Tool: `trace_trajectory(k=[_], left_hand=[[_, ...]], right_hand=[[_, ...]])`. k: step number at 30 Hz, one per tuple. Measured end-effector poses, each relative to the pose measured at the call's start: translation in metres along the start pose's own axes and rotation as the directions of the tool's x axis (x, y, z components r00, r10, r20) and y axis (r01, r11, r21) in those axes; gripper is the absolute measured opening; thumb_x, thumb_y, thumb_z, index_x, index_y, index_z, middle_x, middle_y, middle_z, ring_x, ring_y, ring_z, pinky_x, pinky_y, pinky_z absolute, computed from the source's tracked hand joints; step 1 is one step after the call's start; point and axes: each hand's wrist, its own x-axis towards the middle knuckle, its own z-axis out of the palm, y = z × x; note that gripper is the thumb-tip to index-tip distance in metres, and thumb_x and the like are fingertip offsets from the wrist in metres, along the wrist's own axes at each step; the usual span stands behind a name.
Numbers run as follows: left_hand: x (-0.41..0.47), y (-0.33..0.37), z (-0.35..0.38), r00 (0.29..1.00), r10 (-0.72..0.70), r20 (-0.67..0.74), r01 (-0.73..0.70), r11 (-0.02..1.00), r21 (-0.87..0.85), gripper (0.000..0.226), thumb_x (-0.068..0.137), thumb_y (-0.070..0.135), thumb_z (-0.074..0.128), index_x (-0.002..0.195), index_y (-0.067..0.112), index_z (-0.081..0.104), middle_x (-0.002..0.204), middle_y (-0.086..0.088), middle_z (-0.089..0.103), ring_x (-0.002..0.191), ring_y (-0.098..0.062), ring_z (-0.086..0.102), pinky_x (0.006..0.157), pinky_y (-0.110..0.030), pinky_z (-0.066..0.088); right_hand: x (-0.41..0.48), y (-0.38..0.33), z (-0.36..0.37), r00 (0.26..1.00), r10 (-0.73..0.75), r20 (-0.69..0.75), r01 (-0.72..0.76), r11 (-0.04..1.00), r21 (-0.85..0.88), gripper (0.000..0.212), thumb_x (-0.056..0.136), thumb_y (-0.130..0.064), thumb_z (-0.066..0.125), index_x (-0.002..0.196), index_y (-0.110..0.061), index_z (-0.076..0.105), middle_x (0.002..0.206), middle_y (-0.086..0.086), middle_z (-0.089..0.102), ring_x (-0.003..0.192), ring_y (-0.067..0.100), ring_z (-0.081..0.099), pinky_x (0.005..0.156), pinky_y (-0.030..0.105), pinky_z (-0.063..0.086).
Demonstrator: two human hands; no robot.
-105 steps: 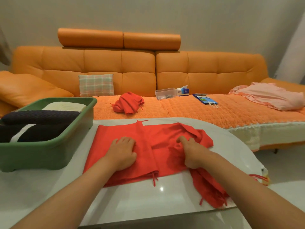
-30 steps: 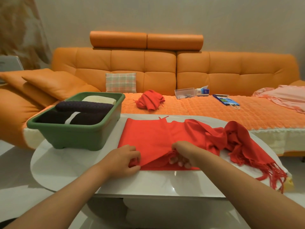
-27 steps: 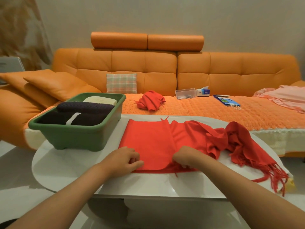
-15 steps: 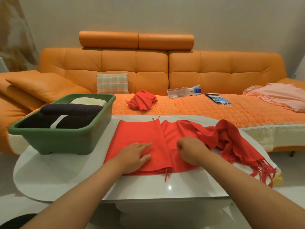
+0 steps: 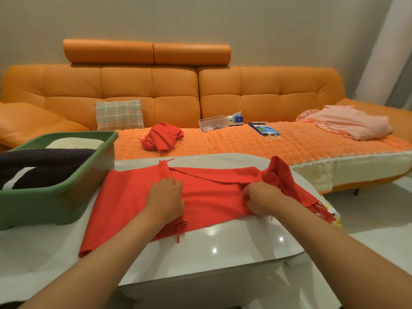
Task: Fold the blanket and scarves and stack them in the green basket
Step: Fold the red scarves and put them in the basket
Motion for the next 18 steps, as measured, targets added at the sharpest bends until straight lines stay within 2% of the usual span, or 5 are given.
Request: trace_trajectory(k=[4, 7, 9, 13, 18], left_hand=[[0.008, 0.068, -0.009, 0.942, 0.336, 0.019, -0.291, 0.842, -0.454, 0.032, 0.089, 0.044, 0.057, 0.115, 0.026, 0.06, 0.114, 0.002, 0.055, 0.111, -0.019, 0.051, 0.09, -0.031, 0.04], [0.02, 0.107, -0.006, 0.9, 0.423, 0.102, -0.334, 0.823, -0.459, 0.051, 0.086, 0.044, 0.065, 0.133, 0.029, 0.053, 0.125, 0.004, 0.055, 0.115, -0.016, 0.05, 0.092, -0.03, 0.04], [0.028, 0.12, -0.003, 0.885, 0.458, 0.083, -0.363, 0.792, -0.491, 0.047, 0.086, 0.024, 0.063, 0.132, 0.026, 0.058, 0.12, 0.0, 0.061, 0.109, -0.021, 0.056, 0.088, -0.029, 0.041], [0.035, 0.125, -0.005, 0.828, 0.557, 0.067, -0.41, 0.683, -0.604, 0.034, 0.075, 0.001, 0.053, 0.092, 0.022, 0.074, 0.085, 0.004, 0.069, 0.078, -0.017, 0.06, 0.062, -0.011, 0.036], [0.048, 0.123, -0.012, 0.762, 0.587, 0.272, -0.273, 0.673, -0.688, 0.033, 0.076, 0.025, 0.053, 0.098, 0.026, 0.077, 0.094, 0.012, 0.075, 0.083, -0.005, 0.067, 0.082, -0.029, 0.053]], right_hand=[[-0.005, 0.025, -0.012, 0.927, 0.071, -0.369, -0.065, 0.997, 0.029, 0.035, 0.088, -0.034, 0.055, 0.123, -0.032, 0.061, 0.127, 0.001, 0.053, 0.12, 0.025, 0.048, 0.095, 0.041, 0.044], [-0.006, 0.042, -0.009, 0.968, 0.168, -0.188, -0.176, 0.984, -0.029, 0.081, 0.081, -0.043, 0.063, 0.15, -0.043, 0.02, 0.162, 0.012, 0.002, 0.149, 0.038, 0.0, 0.11, 0.066, 0.018], [-0.001, 0.054, 0.001, 0.973, 0.23, -0.017, -0.228, 0.971, 0.072, 0.095, 0.082, -0.039, 0.065, 0.151, -0.053, 0.0, 0.162, 0.009, -0.023, 0.15, 0.041, -0.013, 0.108, 0.071, 0.019], [0.015, 0.079, 0.021, 0.984, 0.164, -0.071, -0.145, 0.965, 0.22, 0.08, 0.085, -0.018, 0.067, 0.151, -0.045, 0.031, 0.161, 0.02, 0.013, 0.141, 0.039, 0.033, 0.108, 0.046, 0.041], [0.041, 0.103, 0.014, 0.888, 0.04, -0.458, 0.048, 0.983, 0.179, 0.032, 0.089, -0.013, 0.065, 0.121, -0.017, 0.069, 0.13, 0.013, 0.055, 0.122, 0.036, 0.051, 0.092, 0.042, 0.049]])
